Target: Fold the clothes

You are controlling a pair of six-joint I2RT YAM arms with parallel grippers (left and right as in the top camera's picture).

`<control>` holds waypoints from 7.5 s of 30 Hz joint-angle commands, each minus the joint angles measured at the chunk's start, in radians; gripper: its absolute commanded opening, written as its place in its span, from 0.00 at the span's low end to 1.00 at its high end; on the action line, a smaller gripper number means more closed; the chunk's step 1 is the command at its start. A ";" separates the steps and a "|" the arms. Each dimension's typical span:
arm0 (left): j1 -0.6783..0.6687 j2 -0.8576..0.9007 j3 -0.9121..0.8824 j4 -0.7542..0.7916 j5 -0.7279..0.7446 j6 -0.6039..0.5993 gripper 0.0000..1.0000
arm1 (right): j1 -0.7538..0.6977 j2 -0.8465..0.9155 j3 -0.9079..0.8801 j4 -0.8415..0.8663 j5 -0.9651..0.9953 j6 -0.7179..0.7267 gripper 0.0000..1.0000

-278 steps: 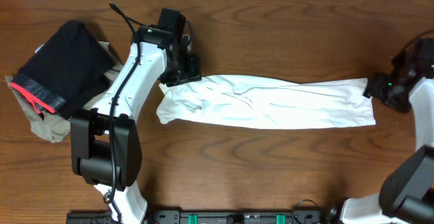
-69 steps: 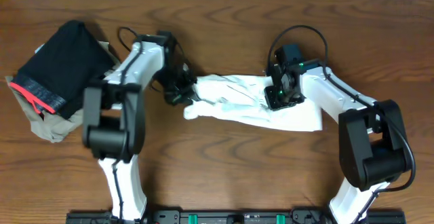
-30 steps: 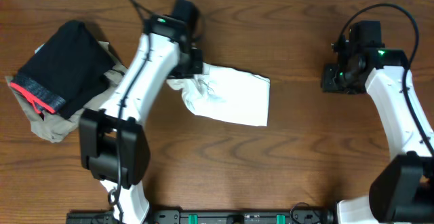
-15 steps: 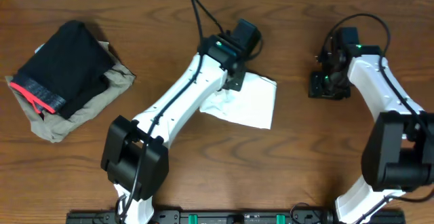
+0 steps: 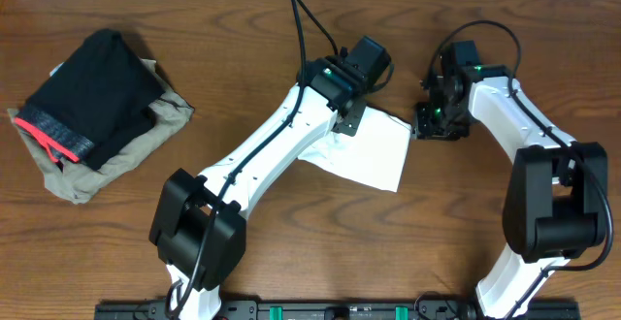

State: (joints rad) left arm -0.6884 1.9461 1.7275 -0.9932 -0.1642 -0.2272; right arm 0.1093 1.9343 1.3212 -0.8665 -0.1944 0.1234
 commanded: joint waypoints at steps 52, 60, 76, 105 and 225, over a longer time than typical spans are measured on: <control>0.191 -0.057 0.005 -0.018 -0.027 0.005 0.41 | 0.099 -0.076 0.090 0.009 -0.359 0.041 0.41; 0.240 -0.057 0.005 -0.049 -0.007 0.005 0.41 | 0.176 -0.073 0.080 0.048 -0.380 0.097 0.43; 0.240 -0.057 0.005 -0.053 -0.001 0.005 0.41 | 0.298 0.051 0.061 0.156 -0.290 0.221 0.47; 0.240 -0.057 0.005 -0.082 -0.002 0.005 0.41 | 0.318 -0.112 0.096 0.253 -0.352 0.238 0.01; 0.352 0.291 -0.021 -0.026 0.792 -0.045 0.71 | 0.232 0.023 0.109 -0.067 0.475 0.192 0.01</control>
State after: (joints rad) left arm -0.3428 2.2509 1.7237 -0.9916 0.6842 -0.3134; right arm 0.3431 2.0071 1.3991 -0.9169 0.2790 0.3653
